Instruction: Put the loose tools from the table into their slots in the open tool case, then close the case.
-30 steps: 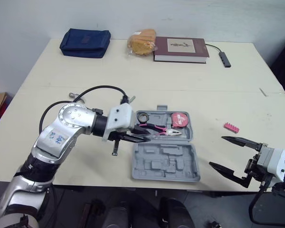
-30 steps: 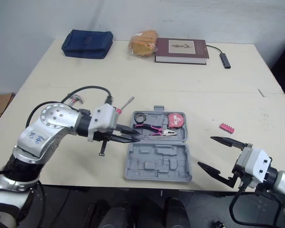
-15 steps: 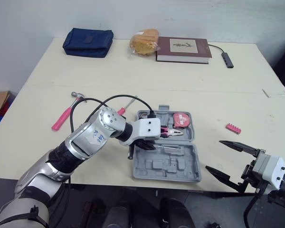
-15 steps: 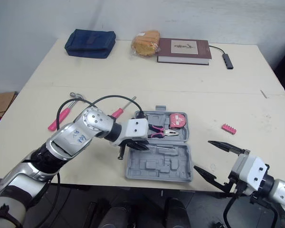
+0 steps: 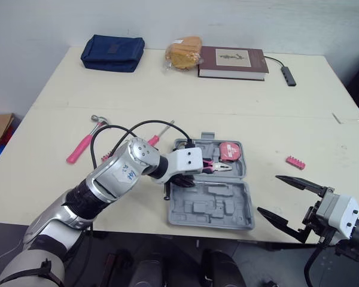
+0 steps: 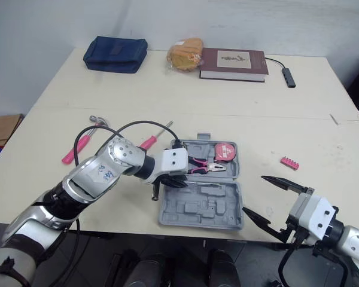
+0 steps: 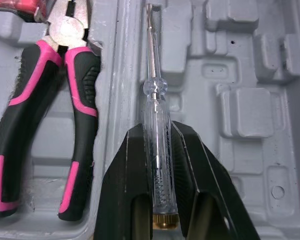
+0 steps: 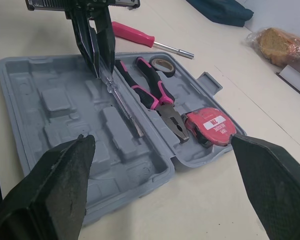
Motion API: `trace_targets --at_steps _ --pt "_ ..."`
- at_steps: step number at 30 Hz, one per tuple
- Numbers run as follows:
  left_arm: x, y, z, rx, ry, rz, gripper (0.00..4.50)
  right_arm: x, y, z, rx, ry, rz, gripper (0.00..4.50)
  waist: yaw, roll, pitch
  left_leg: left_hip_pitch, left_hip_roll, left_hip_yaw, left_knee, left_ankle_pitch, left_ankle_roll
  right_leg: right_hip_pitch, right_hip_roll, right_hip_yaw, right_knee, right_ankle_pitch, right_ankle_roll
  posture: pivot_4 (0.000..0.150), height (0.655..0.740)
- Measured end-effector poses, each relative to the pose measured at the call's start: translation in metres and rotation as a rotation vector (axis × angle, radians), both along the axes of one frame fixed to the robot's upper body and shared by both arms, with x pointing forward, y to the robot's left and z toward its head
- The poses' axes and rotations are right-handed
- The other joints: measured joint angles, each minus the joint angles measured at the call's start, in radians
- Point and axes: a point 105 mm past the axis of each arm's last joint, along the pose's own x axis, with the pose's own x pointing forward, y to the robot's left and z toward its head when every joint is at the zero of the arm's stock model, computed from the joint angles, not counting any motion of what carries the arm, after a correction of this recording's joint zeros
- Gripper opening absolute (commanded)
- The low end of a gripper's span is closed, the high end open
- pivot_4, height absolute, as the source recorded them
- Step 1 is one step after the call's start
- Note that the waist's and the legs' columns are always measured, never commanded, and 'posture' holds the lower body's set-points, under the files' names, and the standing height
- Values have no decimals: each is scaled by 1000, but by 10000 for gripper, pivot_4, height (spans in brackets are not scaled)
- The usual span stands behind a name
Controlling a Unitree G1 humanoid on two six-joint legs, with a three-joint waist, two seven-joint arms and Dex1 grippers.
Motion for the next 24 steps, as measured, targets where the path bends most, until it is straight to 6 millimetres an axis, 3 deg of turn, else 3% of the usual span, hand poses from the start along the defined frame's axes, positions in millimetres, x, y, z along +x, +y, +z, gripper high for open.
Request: trace_targets --at_steps 18,24 --pt "3 -4 -5 25 -49 -34 438 1 0 0 1 2 -4 45000 0 0 0 0 0 0 0 0 0 0 0 0 0 0 0 1500 7400" --pt "1 -7 -3 -2 -79 -74 27074 1 1 -1 4 5 -1 45000 0 0 0 0 0 0 1 0 0 0 0 0 1 0 0 1500 7400"
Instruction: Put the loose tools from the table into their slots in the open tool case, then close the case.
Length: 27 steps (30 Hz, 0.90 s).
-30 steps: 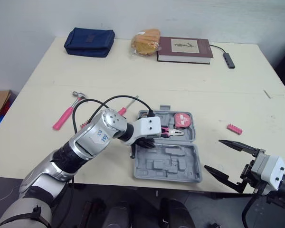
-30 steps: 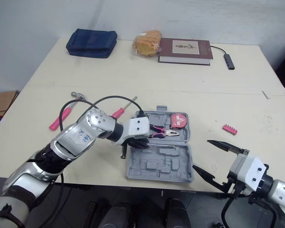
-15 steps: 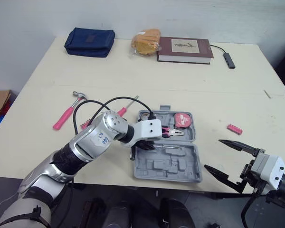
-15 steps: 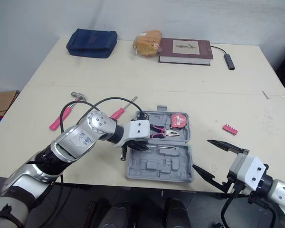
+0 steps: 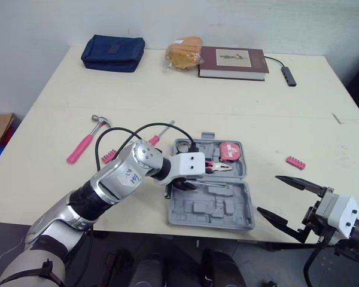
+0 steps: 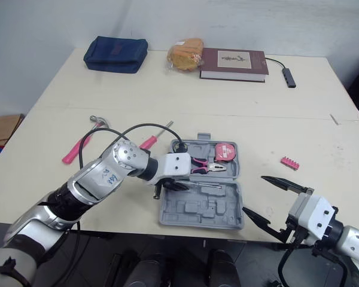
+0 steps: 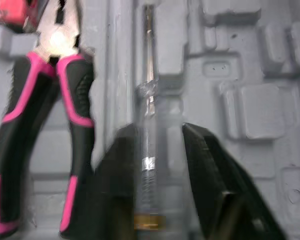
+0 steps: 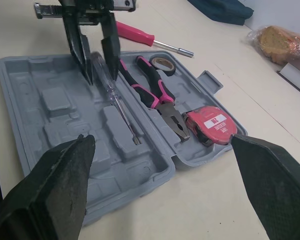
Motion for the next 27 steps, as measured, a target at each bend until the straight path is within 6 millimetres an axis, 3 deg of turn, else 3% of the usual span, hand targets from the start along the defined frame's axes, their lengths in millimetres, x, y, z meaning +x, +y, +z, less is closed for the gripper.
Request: trace_targets --at_steps 8,11,14,15,19,23,27 --pt "-3 6 24 -57 -59 -66 27074 0 1 -2 5 16 2 45000 0 0 0 0 0 0 1 0 0 0 0 0 1 0 0 1500 7400" --pt "-8 -5 38 -227 -94 -141 18836 -1 1 -3 6 23 0 45000 1 0 0 0 0 0 2 0 0 0 -1 0 1 0 0 1500 7400" --pt "-12 -15 39 -377 -29 -159 3235 -1 2 -3 8 22 0 45000 1 0 0 -2 0 -1 4 0 1 0 -1 0 1 0 0 1500 7400" --pt "-11 -15 37 -392 -17 -154 149 -2 2 -3 8 21 1 45000 1 0 0 -1 0 -1 5 0 1 0 -1 0 2 0 0 1500 7400" --pt "-2 -13 29 -501 71 -84 149 -2 2 -4 14 19 -8 45000 0 0 0 0 0 -1 5 -1 1 1 -1 -1 3 0 0 1500 7400" --pt "8 -2 -7 -435 100 -32 149 -2 2 -5 12 22 -13 45000 -1 0 0 -1 0 0 5 -1 1 0 -1 -3 4 0 0 1500 7400" --pt "9 -2 -7 -423 47 -46 149 -2 1 -5 12 23 -14 45000 1 0 0 -1 0 0 6 -1 2 0 -2 -2 3 0 0 1500 7400"
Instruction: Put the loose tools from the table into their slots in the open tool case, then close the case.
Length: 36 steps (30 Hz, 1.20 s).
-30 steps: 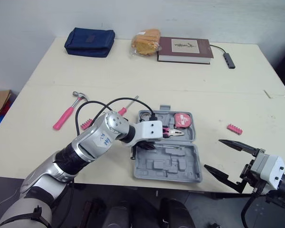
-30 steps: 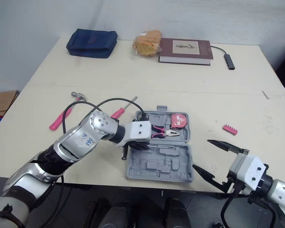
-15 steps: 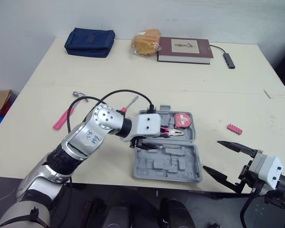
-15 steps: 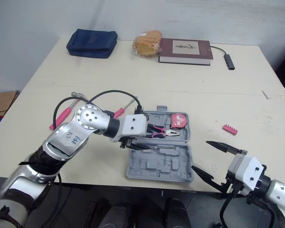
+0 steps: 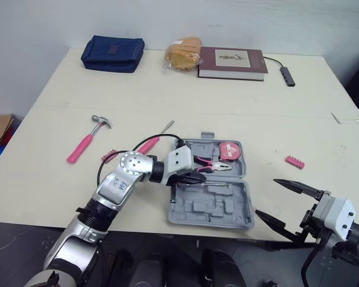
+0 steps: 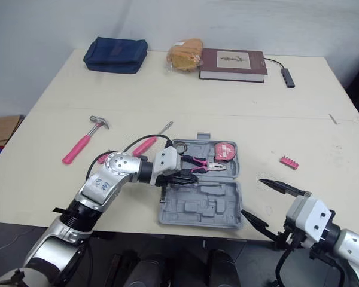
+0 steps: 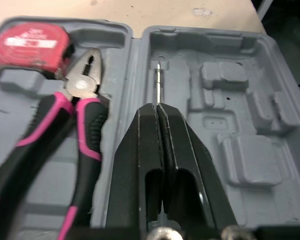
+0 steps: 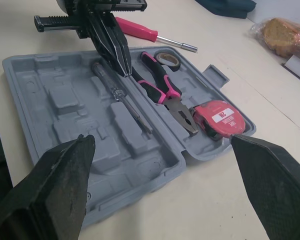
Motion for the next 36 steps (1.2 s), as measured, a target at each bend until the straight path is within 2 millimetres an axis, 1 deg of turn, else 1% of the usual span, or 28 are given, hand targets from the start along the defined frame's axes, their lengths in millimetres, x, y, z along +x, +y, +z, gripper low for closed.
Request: trace_targets --at_steps 5,10,20,25,28,32,36 --pt "1 0 -15 32 4 40 149 -1 0 -1 1 6 -4 45000 -1 0 0 0 0 0 0 0 0 0 0 0 0 0 0 1500 7400" --pt "-2 -2 -19 49 16 20 149 -2 -1 -3 -4 14 -8 45000 -1 0 0 0 0 0 0 0 0 0 0 0 0 0 0 1500 7400" --pt "-1 -4 -21 83 7 20 149 -3 -1 -5 -5 21 -11 45000 -1 0 0 1 0 0 0 0 0 0 0 0 1 0 0 1500 7400" --pt "0 -6 -21 126 -1 16 149 -3 -2 -5 -2 22 -14 45000 -1 0 -1 1 0 0 0 0 0 1 0 0 0 0 0 1500 7400" --pt "2 -7 -25 199 -17 34 149 -3 -2 -5 3 20 -21 45000 -1 -1 -7 3 0 0 0 -1 0 3 0 1 0 0 0 1500 7400" --pt "1 -6 -27 207 3 47 149 -3 -2 -5 6 18 -26 45000 -2 -1 -16 4 1 -1 0 -1 0 4 -2 4 -4 0 0 1500 7400" --pt "-2 -5 -25 194 -1 24 149 -3 -2 -6 5 19 -27 45000 -2 -1 -17 4 2 -1 0 -2 -1 3 -4 4 -4 -1 -1 1500 7400"
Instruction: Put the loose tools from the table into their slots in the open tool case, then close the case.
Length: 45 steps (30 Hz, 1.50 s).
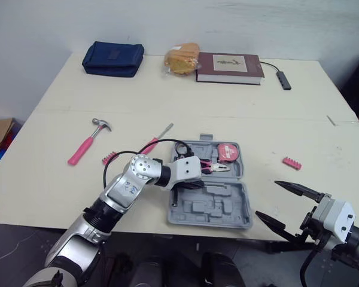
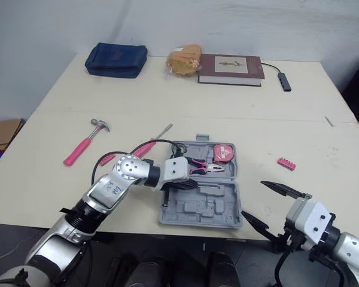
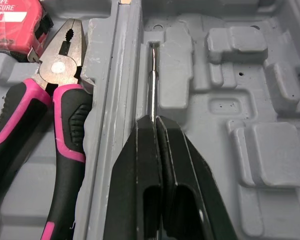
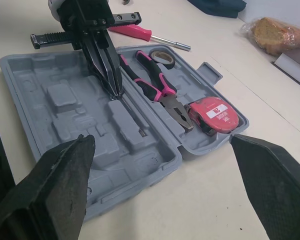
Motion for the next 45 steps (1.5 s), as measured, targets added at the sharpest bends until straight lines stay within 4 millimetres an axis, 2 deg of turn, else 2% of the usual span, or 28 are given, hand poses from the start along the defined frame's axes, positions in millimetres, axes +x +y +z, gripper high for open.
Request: trace_targets --at_steps 3,5,7,8,9,11,12,13,15,16,20,22,24,27,31,33,37,41,45 --pt "-7 -3 8 -152 74 -25 149 -1 -2 0 -7 1 1 45000 0 0 0 -4 0 0 0 0 0 -4 0 -1 3 0 0 1500 7400" --pt "-13 12 23 -214 108 -73 149 -4 -8 4 -26 -20 -5 45000 -2 -1 1 -4 1 0 1 0 -1 -4 1 -1 3 0 0 1500 7400" --pt "-5 39 41 -245 55 -41 4911 -9 -20 4 -43 -25 -38 45000 -2 -1 1 -3 1 0 1 0 -1 -3 1 -2 2 -1 -1 1500 7400" --pt "1 53 49 -254 19 -1 8521 -11 -28 5 -38 -37 -65 45000 -2 -1 1 -2 1 0 1 0 -1 -3 1 -2 2 -1 -1 1500 7400" --pt "4 67 58 -284 -13 28 13939 -14 -36 5 -35 -46 -89 45000 -2 -1 1 -2 0 0 1 0 -1 -2 1 -1 1 -1 -1 1500 7400" --pt "3 82 66 -335 -33 39 21872 -18 -48 5 -44 -53 -122 45000 -2 -1 1 -1 0 1 1 -1 0 -2 0 -1 1 -1 -1 1500 7400" --pt "2 98 67 -383 -47 65 27680 -22 -58 5 -62 -63 -136 45000 -3 -1 1 -1 0 1 1 -2 0 -2 -1 0 0 -1 -1 1500 7400" --pt "4 116 65 -392 -52 117 31152 -25 -68 5 -75 -60 -166 45000 -3 0 1 -1 1 1 0 -2 0 -2 -1 0 0 -1 -1 1500 7400" --pt "6 167 55 -382 -88 278 39976 -33 -91 0 -100 -49 -231 45000 -11 -1 1 -1 3 1 -1 -3 -1 -3 0 -1 -2 -1 -2 1500 7400" --pt "6 185 50 -374 -91 341 44637 -37 -100 -2 -104 -46 -262 45000 -14 -1 1 -1 3 1 -2 -3 -1 -3 0 -1 -1 -1 -3 1500 7400" --pt "-8 255 32 -317 -152 586 44637 -46 -124 -16 -128 -49 -330 45000 -15 0 1 0 3 1 -2 -5 -1 -3 -2 0 -2 -1 -3 1500 7400" --pt "-23 293 21 -293 -148 732 44637 -54 -142 -24 -120 -38 -410 45000 -18 0 2 0 3 1 -4 -5 -2 -3 -4 0 -3 -2 -3 1500 7400" --pt "-31 313 18 -297 -150 825 44637 -58 -152 -29 -114 -29 -453 45000 -14 1 2 0 2 1 -6 -5 -2 -3 -5 -1 -3 -2 -3 1500 7400" --pt "-48 358 16 -332 -185 1044 44637 -66 -167 -41 -96 1 -522 45000 -13 1 2 1 2 1 -8 -8 -7 -4 -6 -1 -3 -2 -4 1500 7400" --pt "-65 397 13 -359 -244 1264 44637 -74 -178 -50 -86 25 -577 45000 -14 3 2 1 2 1 -9 -8 -8 -4 -6 -1 -3 -2 -4 1500 7400" --pt "-71 407 10 -364 -253 1317 44637 -73 -180 -50 -84 15 -588 45000 -15 3 2 1 2 1 -9 -8 -8 -4 -6 -1 -3 -2 -4 1500 7400" --pt "-70 406 12 -397 -239 1324 44637 -63 -178 -48 -69 -22 -573 45000 -14 3 2 1 2 1 -9 -8 -8 -4 -7 -1 -3 -2 -4 1500 7400" --pt "-53 394 24 -442 -242 1274 44637 -49 -165 -51 -39 -31 -509 45000 -12 3 3 1 2 1 -9 -8 -9 -4 -7 -1 -3 -2 -4 1500 7400" --pt "-21 367 46 -480 -238 1191 44637 -28 -137 -38 8 -71 -379 45000 -12 3 3 1 2 1 -9 -7 -9 -4 -6 -1 -1 -2 -4 1500 7400"
